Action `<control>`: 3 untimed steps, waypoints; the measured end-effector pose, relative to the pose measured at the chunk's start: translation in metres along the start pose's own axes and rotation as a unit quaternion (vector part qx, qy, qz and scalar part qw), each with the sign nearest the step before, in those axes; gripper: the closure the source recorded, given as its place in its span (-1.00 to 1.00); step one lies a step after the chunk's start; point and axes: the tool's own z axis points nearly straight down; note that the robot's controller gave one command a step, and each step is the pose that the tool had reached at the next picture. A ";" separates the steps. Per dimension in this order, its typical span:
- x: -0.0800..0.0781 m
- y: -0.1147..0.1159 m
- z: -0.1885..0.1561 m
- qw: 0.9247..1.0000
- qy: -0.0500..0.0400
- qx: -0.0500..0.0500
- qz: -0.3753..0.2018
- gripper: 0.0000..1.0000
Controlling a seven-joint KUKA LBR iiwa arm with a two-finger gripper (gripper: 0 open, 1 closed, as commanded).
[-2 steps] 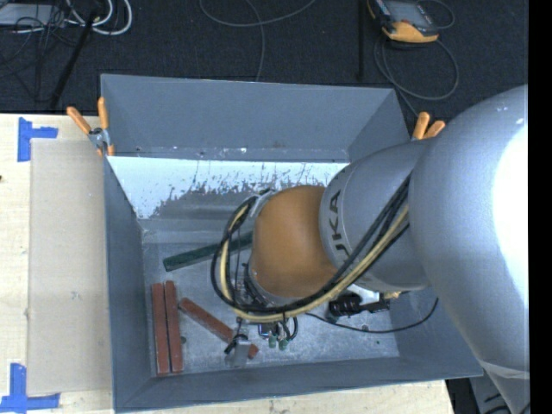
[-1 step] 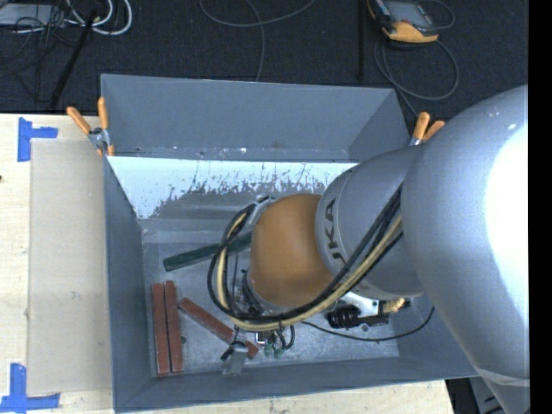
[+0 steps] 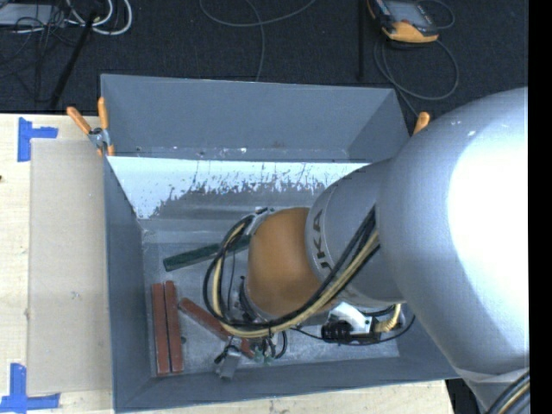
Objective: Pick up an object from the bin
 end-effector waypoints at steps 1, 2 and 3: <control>-0.002 0.000 0.000 1.000 0.001 0.000 0.001 -1.00; 0.000 -0.001 0.001 1.000 0.004 0.002 0.003 1.00; -0.002 -0.001 -0.045 1.000 0.003 0.001 0.003 1.00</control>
Offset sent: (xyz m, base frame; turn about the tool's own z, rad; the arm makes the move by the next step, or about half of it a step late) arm 0.0000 0.0000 0.0000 0.0000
